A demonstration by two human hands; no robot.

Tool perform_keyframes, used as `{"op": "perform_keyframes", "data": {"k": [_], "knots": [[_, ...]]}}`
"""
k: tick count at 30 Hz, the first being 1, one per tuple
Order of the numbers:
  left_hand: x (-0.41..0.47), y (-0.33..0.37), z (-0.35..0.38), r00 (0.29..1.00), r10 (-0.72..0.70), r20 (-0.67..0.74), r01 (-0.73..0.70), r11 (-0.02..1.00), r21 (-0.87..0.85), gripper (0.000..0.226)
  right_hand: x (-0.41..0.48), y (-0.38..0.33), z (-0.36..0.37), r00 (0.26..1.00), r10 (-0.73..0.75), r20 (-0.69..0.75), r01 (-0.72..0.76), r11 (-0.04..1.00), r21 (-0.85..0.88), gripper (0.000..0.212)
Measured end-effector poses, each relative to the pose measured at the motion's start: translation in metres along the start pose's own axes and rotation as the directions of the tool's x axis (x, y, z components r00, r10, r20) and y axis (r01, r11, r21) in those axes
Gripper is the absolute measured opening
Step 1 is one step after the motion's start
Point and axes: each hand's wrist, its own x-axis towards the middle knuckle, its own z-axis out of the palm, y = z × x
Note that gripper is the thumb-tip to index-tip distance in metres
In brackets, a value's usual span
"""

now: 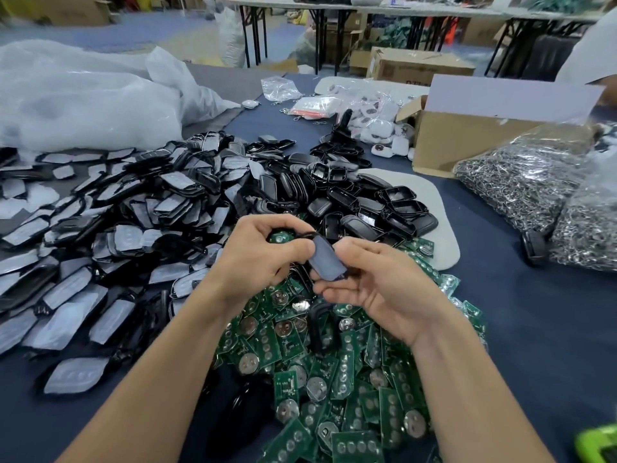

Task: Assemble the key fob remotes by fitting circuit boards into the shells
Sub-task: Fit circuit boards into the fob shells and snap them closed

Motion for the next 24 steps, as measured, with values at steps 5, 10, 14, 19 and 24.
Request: {"op": "perform_keyframes", "data": {"k": [5,10,14,19,24], "knots": [[-0.003,0.002,-0.003,0.994,0.043,0.098,-0.044,0.999,0.007,0.015,-0.002,0.005,0.003,0.981,0.036,0.189,-0.064,0.987,0.145,0.031],[-0.002,-0.002,0.009,0.995,-0.094,-0.023,0.091,0.990,-0.105,0.015,0.001,0.007,0.005,0.986,0.017,0.165,-0.062,0.960,0.275,0.027],[-0.003,-0.002,0.015,0.989,-0.127,-0.073,0.111,0.975,-0.194,0.039,0.006,0.010,0.006,0.999,0.026,0.041,-0.038,0.941,0.337,0.038],[-0.001,0.002,0.013,0.974,-0.155,-0.167,0.139,0.985,-0.101,0.041,0.011,0.013,0.006,0.996,0.022,-0.084,0.008,0.941,0.339,0.037],[0.000,0.005,0.008,0.975,-0.119,-0.185,0.122,0.993,0.003,0.035,0.013,0.016,0.008,0.994,-0.043,-0.102,0.059,0.986,0.158,0.029]]}}
